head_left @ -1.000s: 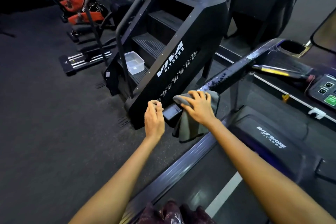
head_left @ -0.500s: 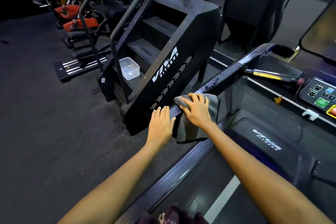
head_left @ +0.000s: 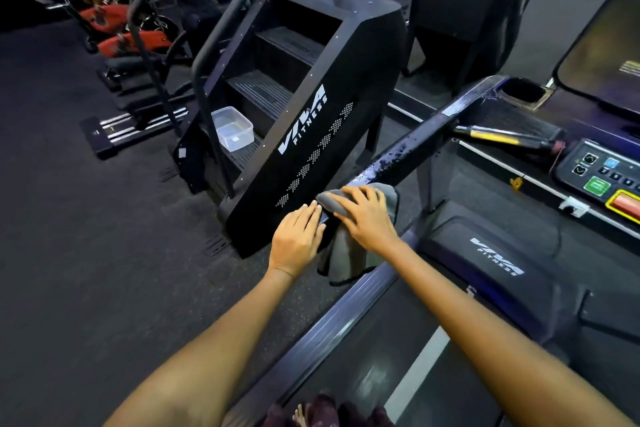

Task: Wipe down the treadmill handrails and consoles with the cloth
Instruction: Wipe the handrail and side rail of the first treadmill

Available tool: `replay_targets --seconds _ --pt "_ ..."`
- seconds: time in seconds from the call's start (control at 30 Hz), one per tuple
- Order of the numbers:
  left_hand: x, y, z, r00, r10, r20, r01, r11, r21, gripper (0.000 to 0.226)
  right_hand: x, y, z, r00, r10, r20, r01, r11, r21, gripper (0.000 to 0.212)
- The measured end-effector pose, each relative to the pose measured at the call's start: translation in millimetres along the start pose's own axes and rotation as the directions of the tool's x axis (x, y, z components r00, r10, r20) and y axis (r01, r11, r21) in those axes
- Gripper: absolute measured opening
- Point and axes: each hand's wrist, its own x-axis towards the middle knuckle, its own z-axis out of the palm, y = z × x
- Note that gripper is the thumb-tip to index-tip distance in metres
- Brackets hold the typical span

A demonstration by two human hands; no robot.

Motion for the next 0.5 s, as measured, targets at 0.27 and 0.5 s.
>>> replay_targets --seconds 0.27,0.5 --pt "0 -1 -1 0.999 -0.005 0.036 0.005 1.0 -0.001 0.039 38 1 -14 0.971 0.23 0.073 -0.218 0.966 -0.138 0.034" --pt "-3 0 -2 0.989 -0.073 0.125 0.08 0.996 -0.049 0.045 0 18 -1 0.999 0.006 -0.035 -0.008 0.999 -0.042 0.041"
